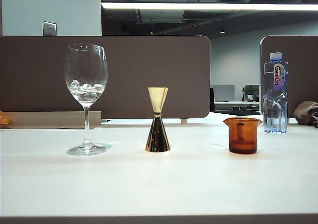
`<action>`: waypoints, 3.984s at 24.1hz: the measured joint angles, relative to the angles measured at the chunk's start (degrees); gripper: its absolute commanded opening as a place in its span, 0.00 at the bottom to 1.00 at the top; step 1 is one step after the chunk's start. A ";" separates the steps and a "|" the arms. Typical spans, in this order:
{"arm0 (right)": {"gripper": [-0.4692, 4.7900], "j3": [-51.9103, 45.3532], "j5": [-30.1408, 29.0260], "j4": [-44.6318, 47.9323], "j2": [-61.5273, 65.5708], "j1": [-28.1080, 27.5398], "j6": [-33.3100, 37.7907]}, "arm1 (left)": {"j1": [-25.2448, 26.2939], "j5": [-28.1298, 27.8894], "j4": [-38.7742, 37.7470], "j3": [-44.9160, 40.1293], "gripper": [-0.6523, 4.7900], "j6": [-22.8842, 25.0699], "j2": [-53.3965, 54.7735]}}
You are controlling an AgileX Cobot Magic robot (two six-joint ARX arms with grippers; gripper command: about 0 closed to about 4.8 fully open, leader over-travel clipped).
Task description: Pick up the small amber measuring cup and pour the water in it into the jigger, then pick up the jigger and pour the water in it into the wine glass.
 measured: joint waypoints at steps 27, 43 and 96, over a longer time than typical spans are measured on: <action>0.08 13.16 0.13 -6.45 0.04 0.04 13.94 | 0.00 0.00 0.00 0.00 0.12 0.00 0.00; 0.12 63.04 -1.57 -22.75 31.30 0.04 -0.68 | 0.00 0.00 0.00 0.00 0.12 0.00 0.02; 0.92 25.59 -11.41 67.93 99.10 11.02 3.74 | 0.00 -0.02 0.00 0.00 0.12 0.00 0.00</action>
